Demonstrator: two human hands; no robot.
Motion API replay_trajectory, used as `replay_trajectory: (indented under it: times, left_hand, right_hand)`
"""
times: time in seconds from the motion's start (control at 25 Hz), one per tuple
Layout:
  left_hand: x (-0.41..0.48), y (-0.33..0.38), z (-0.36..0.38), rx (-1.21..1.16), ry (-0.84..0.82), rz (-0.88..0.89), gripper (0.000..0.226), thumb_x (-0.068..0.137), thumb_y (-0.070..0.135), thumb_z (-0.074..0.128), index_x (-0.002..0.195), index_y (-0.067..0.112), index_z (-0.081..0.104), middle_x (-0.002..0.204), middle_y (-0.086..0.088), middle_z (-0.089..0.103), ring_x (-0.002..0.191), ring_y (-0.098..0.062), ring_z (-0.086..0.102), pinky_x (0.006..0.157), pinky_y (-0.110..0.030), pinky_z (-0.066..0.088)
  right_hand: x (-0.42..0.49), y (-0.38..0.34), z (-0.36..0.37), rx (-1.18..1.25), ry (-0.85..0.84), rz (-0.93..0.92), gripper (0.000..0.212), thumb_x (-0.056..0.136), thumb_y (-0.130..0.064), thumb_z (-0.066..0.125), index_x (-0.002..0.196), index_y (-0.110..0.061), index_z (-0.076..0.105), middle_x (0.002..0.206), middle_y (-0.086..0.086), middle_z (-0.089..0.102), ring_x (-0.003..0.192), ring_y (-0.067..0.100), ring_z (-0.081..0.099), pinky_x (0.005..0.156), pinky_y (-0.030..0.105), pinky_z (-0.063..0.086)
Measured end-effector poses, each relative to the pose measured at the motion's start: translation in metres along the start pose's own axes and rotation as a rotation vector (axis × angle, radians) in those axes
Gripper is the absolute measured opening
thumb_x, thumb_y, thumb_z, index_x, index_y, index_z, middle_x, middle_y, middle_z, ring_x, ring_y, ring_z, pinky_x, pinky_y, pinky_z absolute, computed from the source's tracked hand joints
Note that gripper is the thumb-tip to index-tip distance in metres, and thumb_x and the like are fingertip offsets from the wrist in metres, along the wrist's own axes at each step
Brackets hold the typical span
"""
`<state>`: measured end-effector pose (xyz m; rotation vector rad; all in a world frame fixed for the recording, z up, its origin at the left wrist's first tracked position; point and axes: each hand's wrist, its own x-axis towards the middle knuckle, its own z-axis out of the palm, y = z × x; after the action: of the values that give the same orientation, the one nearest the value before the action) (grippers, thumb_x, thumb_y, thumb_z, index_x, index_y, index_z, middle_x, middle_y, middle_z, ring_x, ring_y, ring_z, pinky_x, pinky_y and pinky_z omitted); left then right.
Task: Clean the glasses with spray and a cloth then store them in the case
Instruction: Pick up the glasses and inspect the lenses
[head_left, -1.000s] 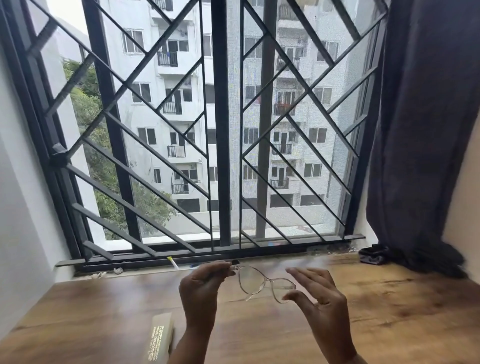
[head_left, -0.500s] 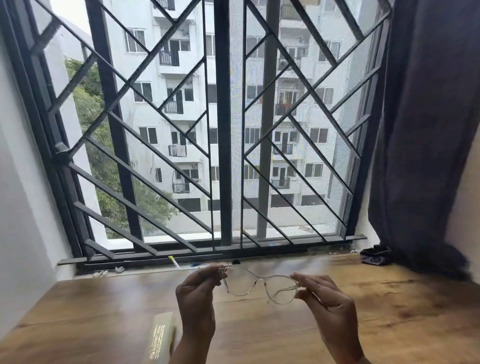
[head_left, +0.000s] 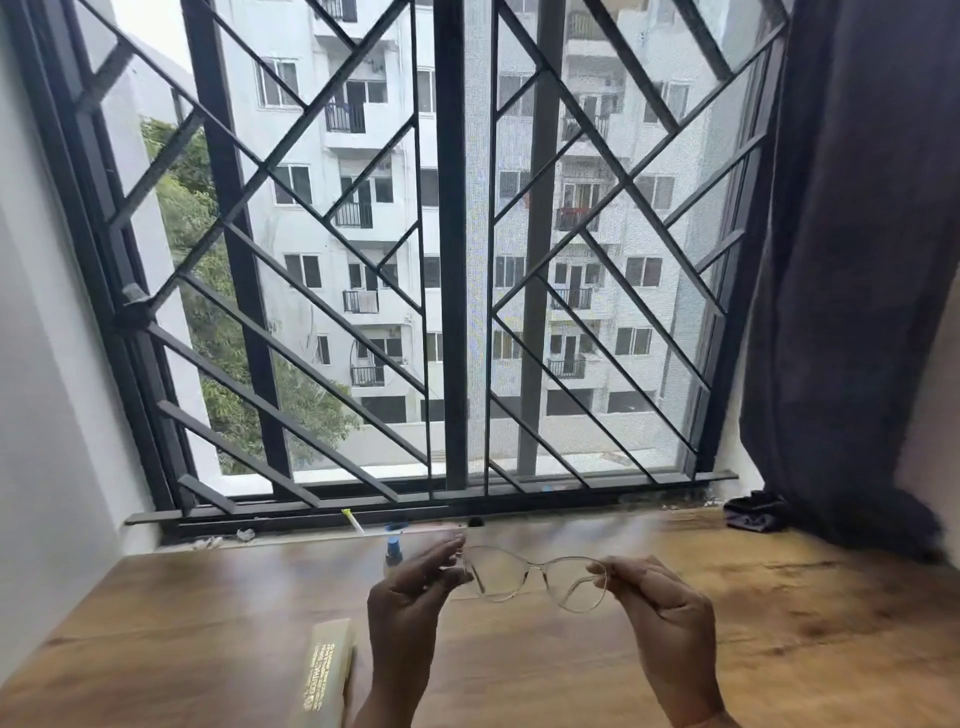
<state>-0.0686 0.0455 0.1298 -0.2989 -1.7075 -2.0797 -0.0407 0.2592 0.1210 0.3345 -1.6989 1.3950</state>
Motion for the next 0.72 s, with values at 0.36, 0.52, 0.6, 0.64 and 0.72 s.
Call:
replay_trajectory:
  times: [0.36, 0.52, 0.6, 0.64, 0.72]
  left_hand:
    - [-0.002, 0.008, -0.005, 0.486, -0.062, 0.617, 0.034, 0.069, 0.025, 0.073, 0.102, 0.023, 0.065, 0.091, 0.011, 0.072, 0.075, -0.002, 0.068, 0.065, -0.024, 0.057]
    - [-0.003, 0.007, -0.007, 0.422, -0.062, 0.529, 0.024, 0.072, 0.034, 0.066, 0.095, 0.026, 0.068, 0.099, 0.020, 0.067, 0.071, -0.002, 0.069, 0.060, -0.028, 0.058]
    - [-0.003, 0.007, -0.006, 0.417, -0.047, 0.498, 0.026, 0.068, 0.028, 0.071, 0.094, 0.028, 0.068, 0.097, 0.022, 0.067, 0.069, -0.001, 0.069, 0.062, -0.029, 0.057]
    - [-0.003, 0.007, -0.006, 0.416, -0.032, 0.482, 0.030, 0.066, 0.023, 0.073, 0.094, 0.029, 0.068, 0.096, 0.023, 0.067, 0.068, -0.001, 0.069, 0.063, -0.029, 0.057]
    - [-0.004, 0.005, -0.006, 0.411, -0.017, 0.459, 0.037, 0.063, 0.015, 0.073, 0.096, 0.031, 0.067, 0.093, 0.023, 0.068, 0.066, -0.001, 0.069, 0.065, -0.028, 0.057]
  right_hand:
    - [-0.002, 0.006, -0.005, 0.027, 0.030, 0.034, 0.037, 0.059, 0.007, 0.073, 0.075, -0.027, 0.075, 0.068, -0.005, 0.071, 0.065, 0.010, 0.064, 0.064, 0.015, 0.049]
    - [-0.002, 0.003, -0.005, 0.059, 0.032, 0.014, 0.035, 0.059, -0.003, 0.070, 0.074, -0.035, 0.075, 0.067, -0.007, 0.071, 0.065, 0.013, 0.064, 0.063, 0.017, 0.050]
    - [-0.003, 0.003, -0.006, 0.053, 0.014, 0.012, 0.035, 0.060, -0.004, 0.070, 0.074, -0.035, 0.074, 0.069, -0.007, 0.071, 0.065, 0.014, 0.064, 0.064, 0.017, 0.050]
    - [-0.003, 0.003, -0.006, 0.046, 0.004, 0.018, 0.033, 0.060, -0.005, 0.071, 0.075, -0.035, 0.074, 0.069, -0.007, 0.071, 0.065, 0.015, 0.064, 0.064, 0.018, 0.050]
    - [-0.005, 0.002, -0.006, 0.052, -0.008, 0.036, 0.021, 0.062, -0.016, 0.076, 0.075, -0.032, 0.075, 0.069, -0.005, 0.071, 0.065, 0.017, 0.065, 0.063, 0.020, 0.051]
